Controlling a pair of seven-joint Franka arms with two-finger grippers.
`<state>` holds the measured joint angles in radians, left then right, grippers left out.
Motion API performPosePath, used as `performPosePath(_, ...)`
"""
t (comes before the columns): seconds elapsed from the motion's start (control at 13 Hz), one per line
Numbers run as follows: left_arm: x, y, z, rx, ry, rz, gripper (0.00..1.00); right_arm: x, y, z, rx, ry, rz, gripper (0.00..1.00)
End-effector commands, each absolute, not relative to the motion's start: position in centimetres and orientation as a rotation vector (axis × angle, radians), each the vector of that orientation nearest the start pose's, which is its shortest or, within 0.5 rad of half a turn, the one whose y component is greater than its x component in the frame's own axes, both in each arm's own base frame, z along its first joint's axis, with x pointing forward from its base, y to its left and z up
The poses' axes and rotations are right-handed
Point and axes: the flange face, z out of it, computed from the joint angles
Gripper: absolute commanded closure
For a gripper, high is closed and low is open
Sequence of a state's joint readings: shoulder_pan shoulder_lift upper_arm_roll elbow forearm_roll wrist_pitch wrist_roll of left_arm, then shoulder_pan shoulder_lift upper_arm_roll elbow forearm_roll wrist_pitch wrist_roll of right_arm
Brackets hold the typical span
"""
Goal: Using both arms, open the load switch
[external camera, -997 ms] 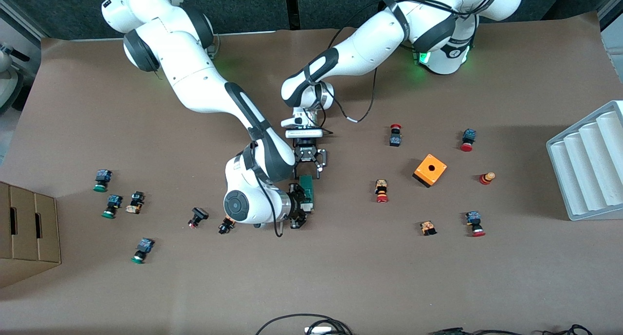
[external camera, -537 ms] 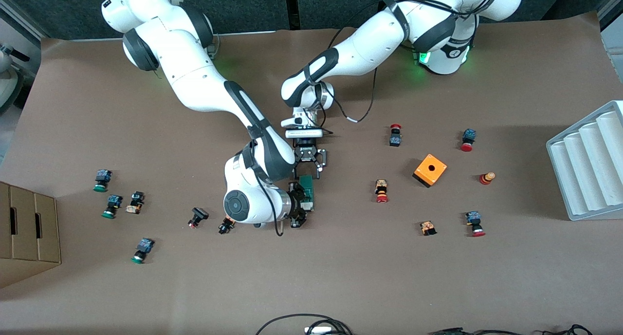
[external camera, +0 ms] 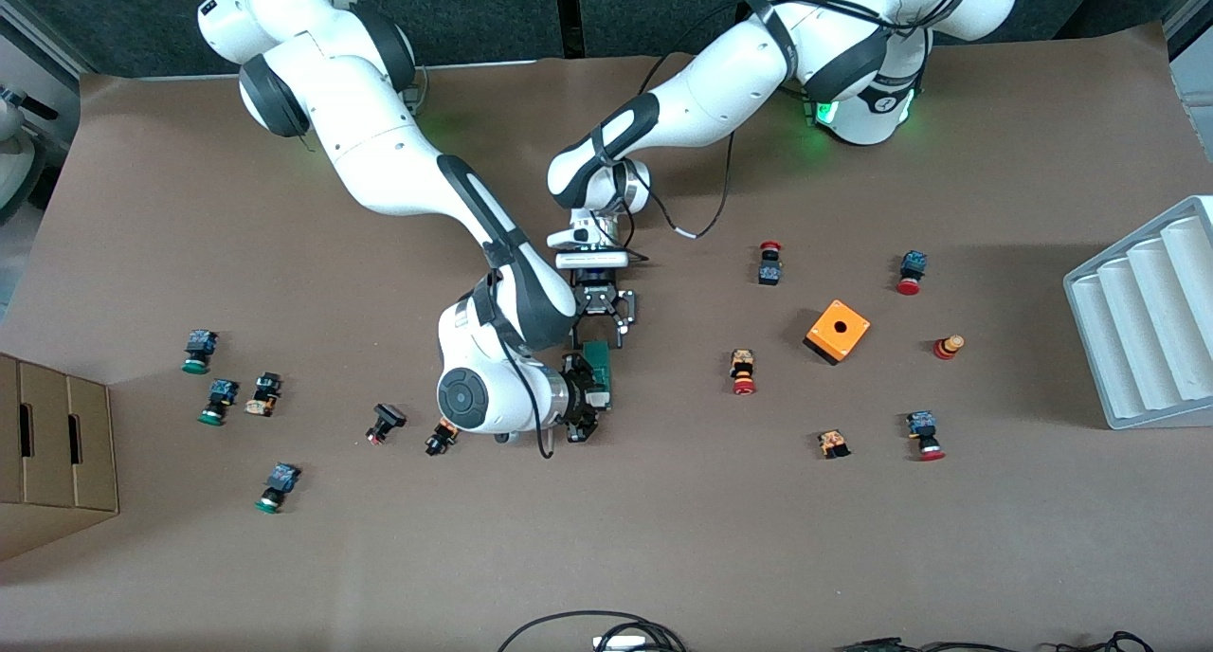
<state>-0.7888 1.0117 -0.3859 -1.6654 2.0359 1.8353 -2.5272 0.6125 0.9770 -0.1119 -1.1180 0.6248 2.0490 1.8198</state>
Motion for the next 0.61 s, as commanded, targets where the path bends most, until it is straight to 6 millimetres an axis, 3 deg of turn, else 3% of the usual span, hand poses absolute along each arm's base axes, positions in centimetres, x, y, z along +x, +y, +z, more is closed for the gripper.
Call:
performPosePath(0.0,34.0,-55.46,4.05,-2.505,-0.011,-1.877,0.17,63.11,42.91,22.3,-2.117,2.071,0.673,0.69)
performPosePath(0.54,33.96,-55.43,4.01,-2.506,-0.012,-1.878,0.17,62.41,43.04,21.77,-2.159,2.068,0.642,0.72)
